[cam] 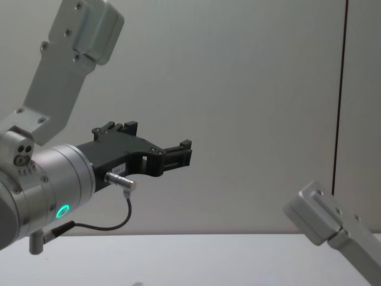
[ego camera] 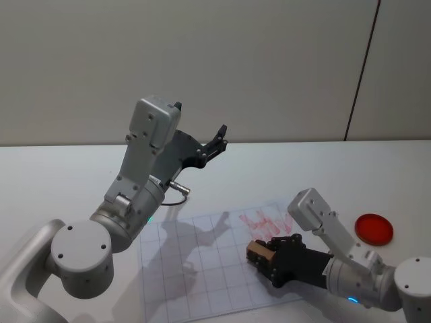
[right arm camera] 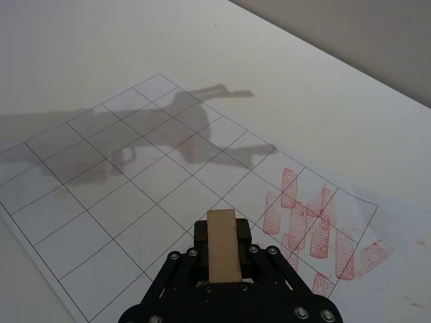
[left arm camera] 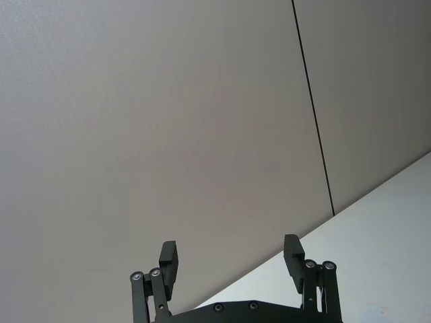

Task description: Use the one hand to pick up the stamp and affix it onto the A4 paper.

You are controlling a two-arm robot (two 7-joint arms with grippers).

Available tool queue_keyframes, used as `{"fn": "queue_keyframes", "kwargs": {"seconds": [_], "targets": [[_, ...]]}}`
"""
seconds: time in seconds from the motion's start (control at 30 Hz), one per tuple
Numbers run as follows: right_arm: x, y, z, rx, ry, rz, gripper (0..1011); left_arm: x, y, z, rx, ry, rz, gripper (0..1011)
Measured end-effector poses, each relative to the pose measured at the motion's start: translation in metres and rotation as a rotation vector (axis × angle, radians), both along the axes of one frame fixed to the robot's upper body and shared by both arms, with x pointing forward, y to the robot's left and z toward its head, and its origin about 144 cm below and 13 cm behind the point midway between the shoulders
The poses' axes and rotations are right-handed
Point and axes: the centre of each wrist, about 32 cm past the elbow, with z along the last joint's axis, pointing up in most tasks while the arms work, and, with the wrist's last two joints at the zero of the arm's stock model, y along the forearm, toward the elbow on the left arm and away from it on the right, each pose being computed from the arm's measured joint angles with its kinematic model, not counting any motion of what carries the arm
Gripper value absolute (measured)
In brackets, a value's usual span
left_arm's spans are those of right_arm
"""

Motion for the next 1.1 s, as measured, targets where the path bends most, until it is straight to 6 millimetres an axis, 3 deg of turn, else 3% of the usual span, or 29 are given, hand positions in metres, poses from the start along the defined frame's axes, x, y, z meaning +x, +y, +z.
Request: {"fn": "queue_keyframes", "kwargs": {"seconds": [0.7, 1.1], "targets": [[0.006, -0.006, -0.001, 0.119, 0.028, -0.082, 219, 0.000, 0.000, 0.000, 0.000, 0.000, 0.000, 1001], [0.012, -0.002, 0.034, 0.215, -0.069, -0.065, 219, 0.000, 0.000, 0.000, 0.000, 0.000, 0.000, 1002]]}}
